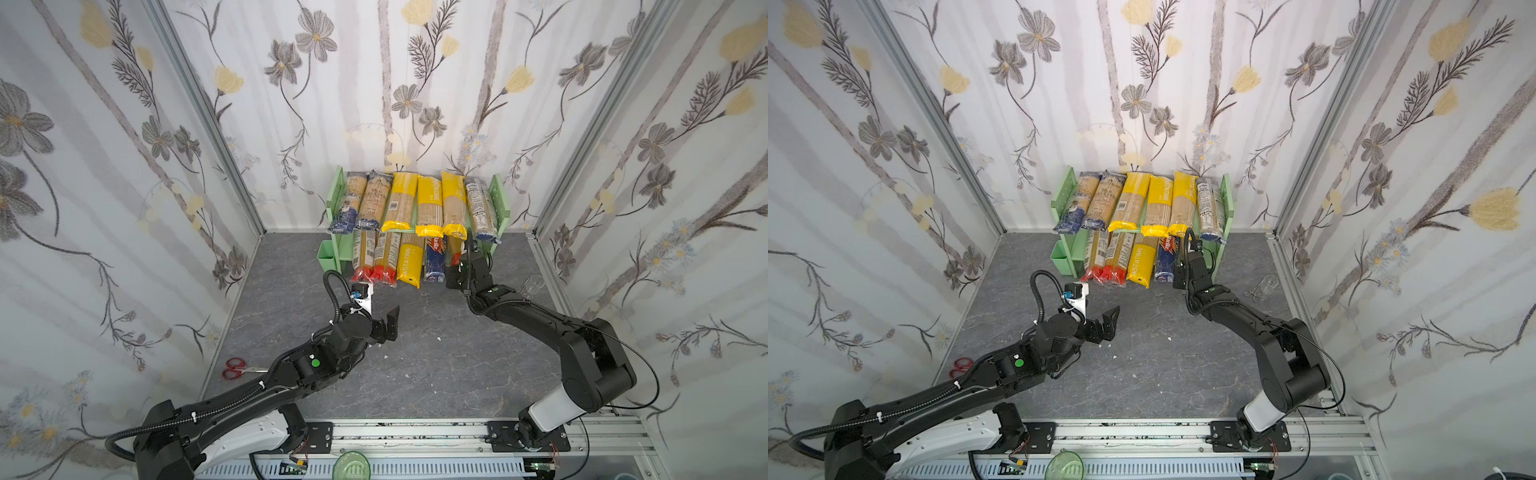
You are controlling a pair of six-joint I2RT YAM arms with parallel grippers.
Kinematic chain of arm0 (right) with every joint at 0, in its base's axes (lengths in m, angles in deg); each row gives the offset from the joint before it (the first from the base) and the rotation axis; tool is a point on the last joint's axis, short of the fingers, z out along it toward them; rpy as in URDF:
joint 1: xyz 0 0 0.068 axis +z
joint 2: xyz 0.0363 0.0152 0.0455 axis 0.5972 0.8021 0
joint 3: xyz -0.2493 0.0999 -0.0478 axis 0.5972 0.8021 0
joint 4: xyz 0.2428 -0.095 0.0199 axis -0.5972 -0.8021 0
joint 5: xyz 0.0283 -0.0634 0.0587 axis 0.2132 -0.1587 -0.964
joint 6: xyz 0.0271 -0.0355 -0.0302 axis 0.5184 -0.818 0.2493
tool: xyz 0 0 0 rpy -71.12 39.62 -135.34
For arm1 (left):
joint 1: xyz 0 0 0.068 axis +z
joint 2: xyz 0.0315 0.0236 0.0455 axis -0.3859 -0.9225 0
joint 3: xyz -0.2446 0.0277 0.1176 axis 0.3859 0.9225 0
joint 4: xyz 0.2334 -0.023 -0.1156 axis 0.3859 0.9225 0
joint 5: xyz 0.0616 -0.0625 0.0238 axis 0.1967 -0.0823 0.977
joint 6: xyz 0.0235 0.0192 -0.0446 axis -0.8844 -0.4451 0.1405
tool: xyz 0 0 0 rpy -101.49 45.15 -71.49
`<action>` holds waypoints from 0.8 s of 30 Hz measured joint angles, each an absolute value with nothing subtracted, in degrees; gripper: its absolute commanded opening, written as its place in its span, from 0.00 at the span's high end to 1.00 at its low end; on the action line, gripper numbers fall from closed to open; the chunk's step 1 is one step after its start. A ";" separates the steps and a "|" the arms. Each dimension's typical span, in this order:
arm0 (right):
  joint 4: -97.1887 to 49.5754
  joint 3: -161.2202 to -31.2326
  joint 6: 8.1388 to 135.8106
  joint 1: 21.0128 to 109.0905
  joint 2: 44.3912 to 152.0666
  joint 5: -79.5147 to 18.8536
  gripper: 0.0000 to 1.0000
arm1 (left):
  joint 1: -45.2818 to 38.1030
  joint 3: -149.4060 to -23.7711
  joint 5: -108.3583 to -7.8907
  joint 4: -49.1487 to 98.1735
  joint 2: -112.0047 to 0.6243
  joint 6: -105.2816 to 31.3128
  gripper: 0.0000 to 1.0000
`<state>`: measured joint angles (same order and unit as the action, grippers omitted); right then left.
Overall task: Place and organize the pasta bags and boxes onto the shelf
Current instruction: 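Carry the red spaghetti bag upright to the lower shelf beside the Barilla box, then open the right gripper and draw it back from the shelf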
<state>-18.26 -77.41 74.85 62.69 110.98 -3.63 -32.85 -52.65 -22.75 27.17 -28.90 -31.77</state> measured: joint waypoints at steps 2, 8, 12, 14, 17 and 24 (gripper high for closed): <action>-17.78 -77.78 74.77 62.10 111.61 -4.11 0.81 | -32.74 -53.15 -22.43 27.17 -29.27 -31.77 0.00; -14.61 -78.39 74.20 60.18 113.49 -4.64 0.35 | -32.70 -54.23 -22.16 27.15 -30.67 -31.77 0.00; -14.07 -78.44 73.65 59.45 114.15 -3.96 0.18 | -32.70 -54.42 -22.14 27.15 -30.69 -31.77 0.00; -13.98 -78.35 73.65 59.30 114.22 -3.79 0.14 | -32.70 -54.42 -22.16 27.15 -30.52 -31.72 0.00; -13.80 -77.43 73.69 59.21 113.69 -3.55 0.00 | -32.67 -54.31 -22.19 27.10 -29.71 -31.61 0.00; -14.24 -74.22 74.35 59.30 108.71 -3.57 0.00 | -32.67 -53.57 -22.91 27.13 -27.52 -31.26 0.00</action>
<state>-14.24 -74.22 74.35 59.30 108.71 -3.57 -32.67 -53.57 -22.91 27.13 -27.52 -31.26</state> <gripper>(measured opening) 0.992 0.997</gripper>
